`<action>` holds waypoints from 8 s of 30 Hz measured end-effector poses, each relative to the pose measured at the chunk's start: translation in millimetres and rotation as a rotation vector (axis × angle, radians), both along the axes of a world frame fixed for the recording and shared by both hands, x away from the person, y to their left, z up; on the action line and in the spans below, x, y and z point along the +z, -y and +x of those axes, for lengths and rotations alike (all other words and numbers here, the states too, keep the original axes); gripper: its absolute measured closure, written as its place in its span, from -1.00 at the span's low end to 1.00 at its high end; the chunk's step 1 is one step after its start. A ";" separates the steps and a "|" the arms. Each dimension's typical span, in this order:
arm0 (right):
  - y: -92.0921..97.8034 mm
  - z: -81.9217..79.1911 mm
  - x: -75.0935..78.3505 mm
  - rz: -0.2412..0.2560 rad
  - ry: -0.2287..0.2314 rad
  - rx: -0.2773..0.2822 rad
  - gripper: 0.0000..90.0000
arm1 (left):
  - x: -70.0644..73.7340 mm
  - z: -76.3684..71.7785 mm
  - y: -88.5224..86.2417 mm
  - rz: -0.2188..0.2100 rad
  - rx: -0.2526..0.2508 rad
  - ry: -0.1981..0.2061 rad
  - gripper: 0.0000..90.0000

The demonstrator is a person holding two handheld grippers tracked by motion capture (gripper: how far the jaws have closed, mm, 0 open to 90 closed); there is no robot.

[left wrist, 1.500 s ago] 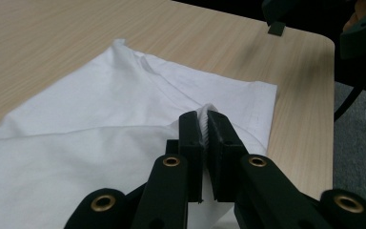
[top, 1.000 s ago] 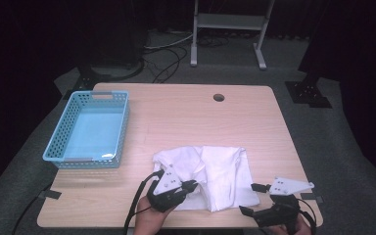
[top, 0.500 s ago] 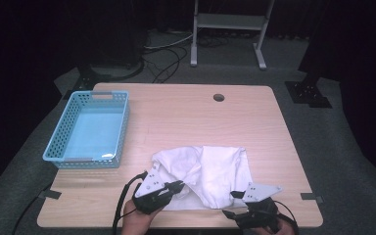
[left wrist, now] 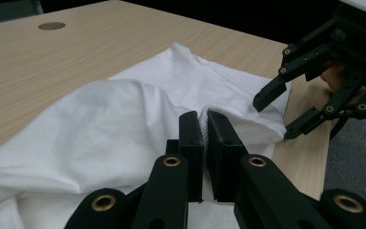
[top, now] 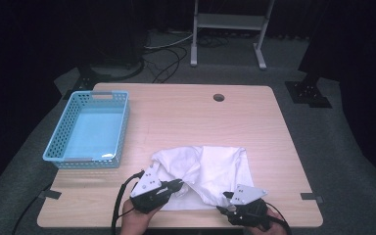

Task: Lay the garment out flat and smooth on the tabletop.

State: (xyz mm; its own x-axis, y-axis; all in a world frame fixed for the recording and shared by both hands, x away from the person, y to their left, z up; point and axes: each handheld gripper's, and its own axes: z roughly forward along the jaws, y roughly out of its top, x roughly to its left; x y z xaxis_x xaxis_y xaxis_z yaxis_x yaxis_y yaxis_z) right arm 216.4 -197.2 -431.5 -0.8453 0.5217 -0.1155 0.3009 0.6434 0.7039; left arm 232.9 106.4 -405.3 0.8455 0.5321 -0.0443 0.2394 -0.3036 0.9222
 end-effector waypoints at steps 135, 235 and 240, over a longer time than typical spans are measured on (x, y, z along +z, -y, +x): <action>-3.6 204.2 84.4 0.226 -0.109 -0.452 -0.08 | 68.7 184.3 25.5 -0.074 0.374 -0.004 -0.08; -2.2 114.4 53.8 0.090 0.030 -0.269 -0.87 | 3.9 5.4 -21.4 -0.136 0.172 0.055 -0.59; -10.1 137.8 76.8 0.116 0.080 -0.262 -0.85 | 5.1 7.0 -25.8 -0.141 0.179 0.062 -0.59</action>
